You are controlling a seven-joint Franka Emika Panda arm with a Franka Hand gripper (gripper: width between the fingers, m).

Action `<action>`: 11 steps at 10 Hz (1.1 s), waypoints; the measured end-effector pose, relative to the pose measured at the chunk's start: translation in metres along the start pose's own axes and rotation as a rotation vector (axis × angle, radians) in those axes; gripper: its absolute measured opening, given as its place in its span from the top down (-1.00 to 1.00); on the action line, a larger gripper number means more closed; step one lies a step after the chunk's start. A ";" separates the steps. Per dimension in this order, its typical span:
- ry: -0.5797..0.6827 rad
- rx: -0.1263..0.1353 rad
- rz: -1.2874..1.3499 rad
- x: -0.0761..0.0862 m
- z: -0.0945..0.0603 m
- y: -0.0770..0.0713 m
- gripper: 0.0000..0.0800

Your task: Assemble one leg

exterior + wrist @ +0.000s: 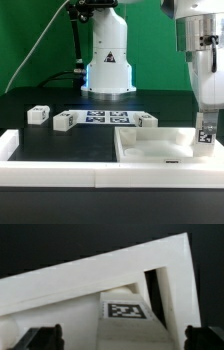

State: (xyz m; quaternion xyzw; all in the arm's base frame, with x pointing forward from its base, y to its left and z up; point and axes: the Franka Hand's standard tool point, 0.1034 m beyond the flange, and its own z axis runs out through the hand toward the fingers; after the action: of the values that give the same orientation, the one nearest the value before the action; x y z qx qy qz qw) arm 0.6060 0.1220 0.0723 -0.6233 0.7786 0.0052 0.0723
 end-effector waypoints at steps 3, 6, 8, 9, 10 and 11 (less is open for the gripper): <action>0.001 -0.013 -0.365 0.001 0.001 0.001 -0.62; -0.006 -0.051 -0.724 -0.002 0.000 0.001 -0.62; 0.006 -0.083 -0.977 -0.006 -0.002 0.000 -0.62; 0.026 -0.094 -1.112 -0.007 -0.002 -0.002 -0.62; 0.029 -0.100 -1.206 -0.006 -0.001 -0.003 -0.62; 0.025 -0.104 -1.281 -0.004 -0.001 -0.004 -0.62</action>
Offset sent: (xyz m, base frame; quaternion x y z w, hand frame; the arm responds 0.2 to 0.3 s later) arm 0.0061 0.0009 -0.0006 -0.0470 0.0206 -0.3433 0.9378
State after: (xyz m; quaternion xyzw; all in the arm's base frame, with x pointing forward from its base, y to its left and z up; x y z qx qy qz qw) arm 0.6105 0.1251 0.0736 -0.9676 0.2516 -0.0085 0.0216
